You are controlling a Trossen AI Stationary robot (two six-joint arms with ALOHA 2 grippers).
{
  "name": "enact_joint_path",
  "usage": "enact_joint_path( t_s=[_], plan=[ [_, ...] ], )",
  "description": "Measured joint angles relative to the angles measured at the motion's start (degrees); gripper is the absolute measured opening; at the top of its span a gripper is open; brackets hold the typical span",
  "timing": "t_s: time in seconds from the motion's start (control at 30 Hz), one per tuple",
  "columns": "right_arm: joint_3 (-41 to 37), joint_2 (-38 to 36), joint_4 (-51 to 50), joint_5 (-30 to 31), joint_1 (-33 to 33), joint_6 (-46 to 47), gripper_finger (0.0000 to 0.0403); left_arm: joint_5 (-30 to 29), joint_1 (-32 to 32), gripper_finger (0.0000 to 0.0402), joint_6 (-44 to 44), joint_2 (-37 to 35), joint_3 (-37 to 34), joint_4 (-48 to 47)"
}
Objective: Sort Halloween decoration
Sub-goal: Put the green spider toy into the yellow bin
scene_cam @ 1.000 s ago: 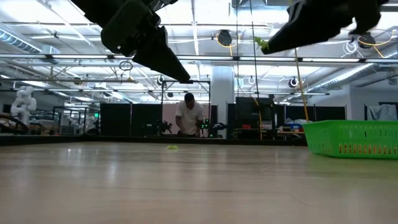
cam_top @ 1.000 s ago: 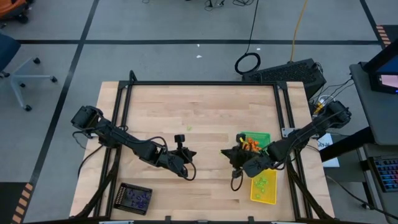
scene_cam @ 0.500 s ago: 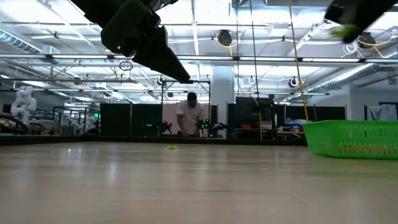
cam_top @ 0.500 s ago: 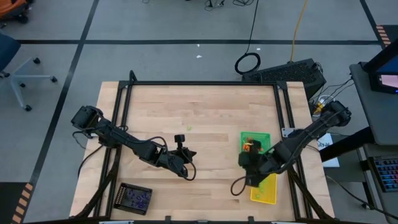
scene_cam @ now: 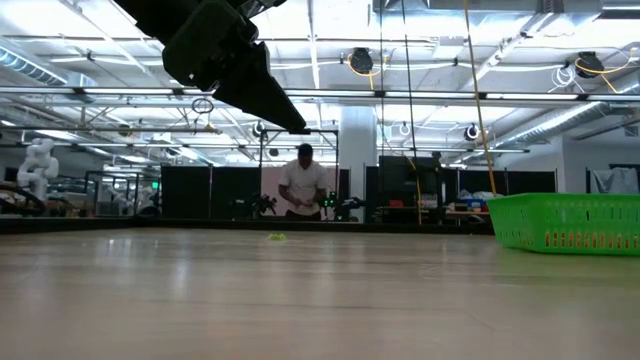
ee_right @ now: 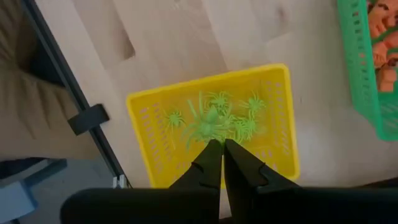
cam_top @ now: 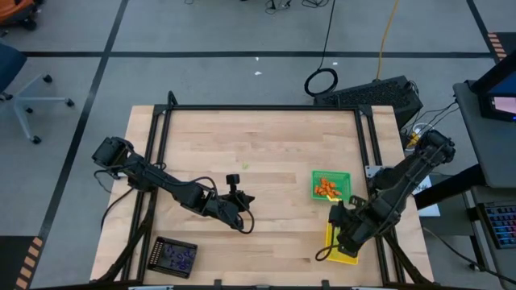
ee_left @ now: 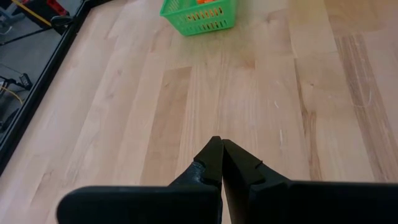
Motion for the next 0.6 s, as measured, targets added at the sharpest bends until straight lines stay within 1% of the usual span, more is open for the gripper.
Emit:
enact_joint_path(
  t_s=[0.13, 0.37, 0.43, 0.6],
  plan=[
    [-0.46, 0.81, -0.18, -0.35, 1.62, 2.65, 0.0000, 0.00, 0.00, 0.0008, 0.00, 0.00, -0.01, 0.02],
    [-1.99, 5.05, -0.13, -4.98, 1.82, 2.98, 0.0000, 0.00, -0.01, 0.0008, 0.00, -0.01, 0.00, 0.00],
    [-2.01, 6.46, -0.12, -5.99, 1.78, 1.54, 0.0000, 0.00, 0.00, 0.0008, 0.00, 0.00, 0.00, 0.00],
    [-2.03, 9.20, -0.05, -6.01, 1.56, -3.65, 0.0000, 0.00, -0.02, 0.0008, 0.00, 0.01, 0.00, 0.02]
  ],
)
